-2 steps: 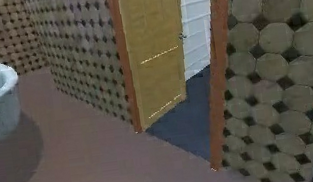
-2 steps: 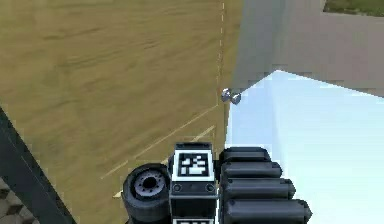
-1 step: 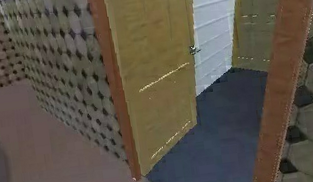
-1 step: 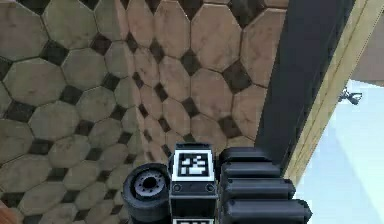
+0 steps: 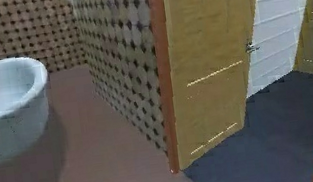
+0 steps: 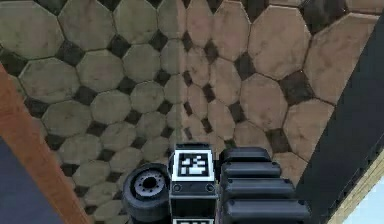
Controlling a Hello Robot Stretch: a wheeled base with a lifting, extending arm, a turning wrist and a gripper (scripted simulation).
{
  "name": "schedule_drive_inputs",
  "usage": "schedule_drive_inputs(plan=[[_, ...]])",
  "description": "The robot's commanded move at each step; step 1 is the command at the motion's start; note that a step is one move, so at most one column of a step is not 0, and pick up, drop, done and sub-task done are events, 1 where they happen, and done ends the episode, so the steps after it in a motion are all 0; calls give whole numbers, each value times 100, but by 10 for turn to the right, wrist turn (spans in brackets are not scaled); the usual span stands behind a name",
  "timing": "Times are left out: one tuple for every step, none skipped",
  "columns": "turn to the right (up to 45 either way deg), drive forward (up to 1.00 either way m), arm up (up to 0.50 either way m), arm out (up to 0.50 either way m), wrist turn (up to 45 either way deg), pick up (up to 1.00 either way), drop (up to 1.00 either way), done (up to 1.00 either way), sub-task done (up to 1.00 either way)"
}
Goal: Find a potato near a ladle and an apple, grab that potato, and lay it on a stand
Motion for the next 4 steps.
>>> schedule_drive_inputs(plan=[[0,85,0,0,0,0,0,0,0],[450,0,0,0,0,0,0,0,0],[60,0,0,0,0,0,0,0,0],[0,30,0,0,0,0,0,0,0]])
